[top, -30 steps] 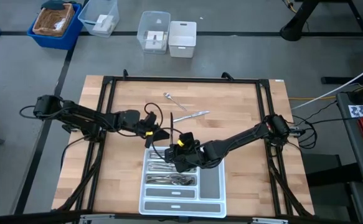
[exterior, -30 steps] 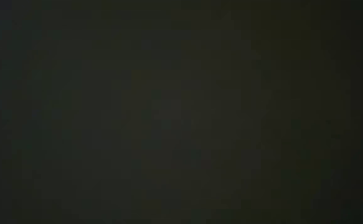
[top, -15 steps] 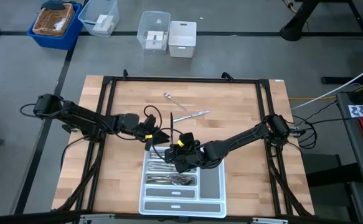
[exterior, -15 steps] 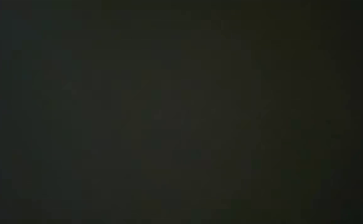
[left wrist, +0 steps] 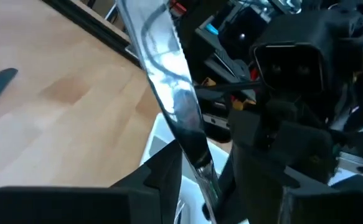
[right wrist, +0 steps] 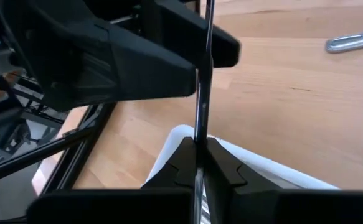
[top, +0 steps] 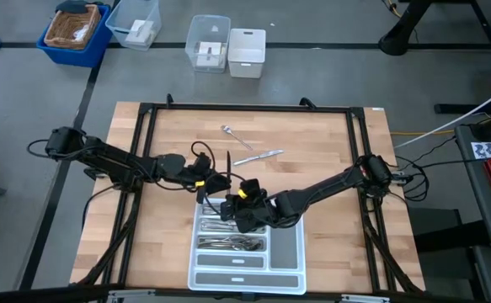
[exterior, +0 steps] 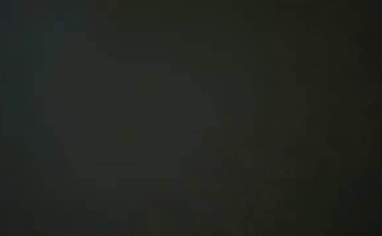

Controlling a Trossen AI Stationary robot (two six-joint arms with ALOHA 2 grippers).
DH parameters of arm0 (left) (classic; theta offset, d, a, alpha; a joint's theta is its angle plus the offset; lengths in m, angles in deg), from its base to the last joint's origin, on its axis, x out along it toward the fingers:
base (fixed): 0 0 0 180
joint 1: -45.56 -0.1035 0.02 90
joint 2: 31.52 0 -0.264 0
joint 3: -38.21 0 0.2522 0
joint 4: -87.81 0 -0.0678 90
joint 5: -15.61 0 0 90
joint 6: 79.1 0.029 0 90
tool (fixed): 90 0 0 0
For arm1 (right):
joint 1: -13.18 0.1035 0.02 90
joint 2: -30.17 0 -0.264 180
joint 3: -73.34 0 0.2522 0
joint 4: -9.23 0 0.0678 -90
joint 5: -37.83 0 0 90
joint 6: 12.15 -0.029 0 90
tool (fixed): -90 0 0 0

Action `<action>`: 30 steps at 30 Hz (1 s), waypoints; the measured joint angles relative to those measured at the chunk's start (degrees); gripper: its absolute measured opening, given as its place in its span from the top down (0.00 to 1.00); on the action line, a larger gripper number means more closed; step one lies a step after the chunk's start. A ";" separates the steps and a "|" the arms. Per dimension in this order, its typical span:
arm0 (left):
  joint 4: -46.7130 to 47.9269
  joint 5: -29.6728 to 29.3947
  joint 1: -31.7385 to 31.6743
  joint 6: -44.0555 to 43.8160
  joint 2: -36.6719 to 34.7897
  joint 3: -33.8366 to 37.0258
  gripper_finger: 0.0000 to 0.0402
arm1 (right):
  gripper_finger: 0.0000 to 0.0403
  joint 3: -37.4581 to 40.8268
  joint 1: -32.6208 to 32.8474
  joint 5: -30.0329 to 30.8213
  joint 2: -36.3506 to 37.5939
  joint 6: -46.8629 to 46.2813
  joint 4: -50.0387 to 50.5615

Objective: Sort silverware
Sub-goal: Put the silver knife into the middle section of the white silverware tray

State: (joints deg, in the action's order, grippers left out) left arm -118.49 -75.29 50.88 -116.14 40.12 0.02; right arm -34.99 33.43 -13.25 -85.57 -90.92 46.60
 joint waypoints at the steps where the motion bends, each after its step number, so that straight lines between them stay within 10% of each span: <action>1: -0.08 -0.01 -0.01 0.47 0.00 0.00 0.68 | 0.97 0.00 -0.01 -0.07 0.00 0.30 -0.34; 21: -0.03 0.49 0.03 4.47 -0.02 -0.04 0.95 | 0.90 0.00 -0.10 0.10 -0.02 1.18 -0.67; 30: 1.54 3.88 0.00 7.37 0.00 0.02 0.99 | 0.76 0.00 -1.71 -13.31 -0.02 0.98 -1.12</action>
State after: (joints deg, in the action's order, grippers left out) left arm -116.95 -71.41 50.88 -108.77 40.12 0.04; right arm -34.99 31.72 -26.57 -85.59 -89.95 45.47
